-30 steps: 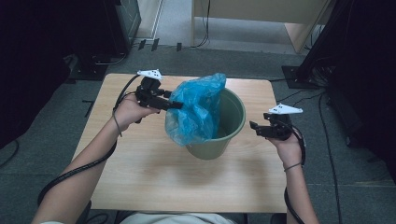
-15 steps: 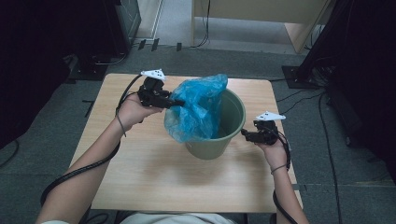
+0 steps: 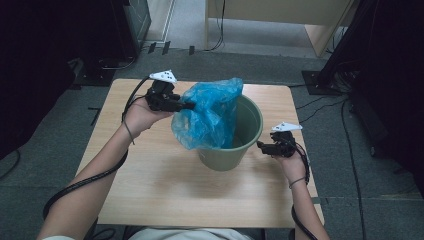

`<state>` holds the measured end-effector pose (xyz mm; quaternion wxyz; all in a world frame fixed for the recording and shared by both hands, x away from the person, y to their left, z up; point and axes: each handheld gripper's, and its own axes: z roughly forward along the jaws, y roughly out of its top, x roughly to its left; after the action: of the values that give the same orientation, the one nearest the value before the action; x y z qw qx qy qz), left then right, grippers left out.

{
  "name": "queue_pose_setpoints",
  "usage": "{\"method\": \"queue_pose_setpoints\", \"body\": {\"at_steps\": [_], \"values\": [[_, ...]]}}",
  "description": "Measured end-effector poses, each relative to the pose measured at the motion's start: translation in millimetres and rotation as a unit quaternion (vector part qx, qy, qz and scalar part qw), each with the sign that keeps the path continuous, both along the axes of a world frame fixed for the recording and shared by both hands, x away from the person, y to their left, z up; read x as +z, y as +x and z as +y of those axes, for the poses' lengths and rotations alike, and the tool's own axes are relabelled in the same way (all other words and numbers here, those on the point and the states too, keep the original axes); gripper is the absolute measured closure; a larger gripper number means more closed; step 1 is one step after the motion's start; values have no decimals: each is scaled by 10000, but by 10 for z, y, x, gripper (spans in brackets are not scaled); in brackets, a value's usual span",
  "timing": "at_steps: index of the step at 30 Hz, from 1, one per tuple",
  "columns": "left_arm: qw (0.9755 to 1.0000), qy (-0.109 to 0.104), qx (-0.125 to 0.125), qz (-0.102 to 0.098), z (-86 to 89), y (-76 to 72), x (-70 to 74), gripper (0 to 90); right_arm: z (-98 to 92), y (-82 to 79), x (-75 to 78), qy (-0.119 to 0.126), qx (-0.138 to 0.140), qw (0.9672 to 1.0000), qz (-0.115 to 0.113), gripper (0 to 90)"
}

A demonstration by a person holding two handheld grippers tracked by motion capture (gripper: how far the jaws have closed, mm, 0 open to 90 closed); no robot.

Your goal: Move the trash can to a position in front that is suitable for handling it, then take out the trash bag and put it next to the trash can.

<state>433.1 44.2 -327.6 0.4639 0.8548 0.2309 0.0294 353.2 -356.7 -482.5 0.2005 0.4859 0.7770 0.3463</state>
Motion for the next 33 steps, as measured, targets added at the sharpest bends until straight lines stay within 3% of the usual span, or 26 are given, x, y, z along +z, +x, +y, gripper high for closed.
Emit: {"method": "queue_pose_setpoints", "body": {"at_steps": [7, 26, 33], "values": [[9995, -18, 78, 310, 29, 29, 11, 868, -3, 1, -17, -13, -18, 10000, 53, 304], [9993, -31, 118, 356, 121, 35, 204, 899, 57, -5, -100, -101, 97, 9997, 213, 310], [9995, -21, 126, 290, 186, 38, 330, 898, 82, -11, -128, -112, 144, 9994, 300, 310]]}}
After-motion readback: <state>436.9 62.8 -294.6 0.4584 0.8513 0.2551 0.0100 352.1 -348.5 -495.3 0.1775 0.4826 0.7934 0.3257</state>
